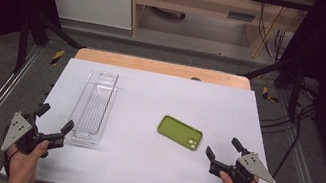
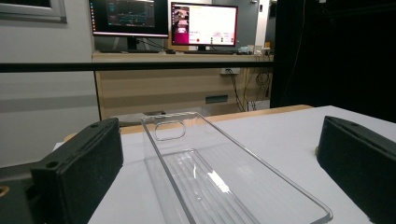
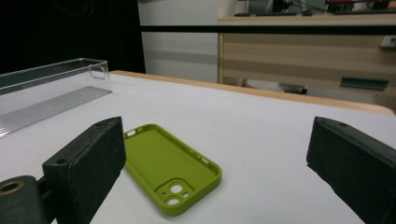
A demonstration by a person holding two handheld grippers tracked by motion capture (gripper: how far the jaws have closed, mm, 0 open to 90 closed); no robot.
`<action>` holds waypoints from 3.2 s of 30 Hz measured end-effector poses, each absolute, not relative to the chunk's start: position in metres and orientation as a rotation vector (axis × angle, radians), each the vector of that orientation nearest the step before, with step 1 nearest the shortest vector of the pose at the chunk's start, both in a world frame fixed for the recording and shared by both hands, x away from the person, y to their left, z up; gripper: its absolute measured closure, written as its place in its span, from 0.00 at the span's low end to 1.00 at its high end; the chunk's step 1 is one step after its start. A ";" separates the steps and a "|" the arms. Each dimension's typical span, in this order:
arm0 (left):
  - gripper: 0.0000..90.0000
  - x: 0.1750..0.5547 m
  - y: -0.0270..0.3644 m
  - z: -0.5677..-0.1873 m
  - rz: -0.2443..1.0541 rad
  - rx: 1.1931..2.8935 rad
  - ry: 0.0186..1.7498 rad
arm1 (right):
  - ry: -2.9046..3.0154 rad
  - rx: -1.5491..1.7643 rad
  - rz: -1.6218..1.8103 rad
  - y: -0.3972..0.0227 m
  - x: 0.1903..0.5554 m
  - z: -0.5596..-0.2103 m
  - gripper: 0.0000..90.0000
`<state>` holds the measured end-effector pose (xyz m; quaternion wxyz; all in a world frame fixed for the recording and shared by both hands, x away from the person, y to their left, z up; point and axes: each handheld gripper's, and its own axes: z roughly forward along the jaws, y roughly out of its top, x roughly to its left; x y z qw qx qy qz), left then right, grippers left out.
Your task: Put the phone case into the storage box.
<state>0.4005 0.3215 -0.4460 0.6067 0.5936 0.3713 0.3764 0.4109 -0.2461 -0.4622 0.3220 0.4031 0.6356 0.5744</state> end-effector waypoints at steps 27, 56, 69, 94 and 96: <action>0.01 0.401 0.317 -0.448 0.863 1.383 0.869 | 2.017 0.935 1.238 -0.215 0.435 -0.422 0.07; 0.00 0.402 0.316 -0.449 0.844 1.377 0.869 | 2.425 0.738 0.867 -0.173 0.475 -0.407 0.12; 0.00 0.402 0.316 -0.448 0.845 1.390 0.857 | 2.520 0.742 0.829 -0.166 0.491 -0.416 0.15; 0.00 0.403 0.311 -0.448 0.843 1.405 0.832 | 2.637 0.734 0.738 -0.161 0.506 -0.435 0.39; 0.00 0.402 0.311 -0.449 0.845 1.402 0.851 | 2.658 0.728 0.724 -0.160 0.507 -0.438 0.44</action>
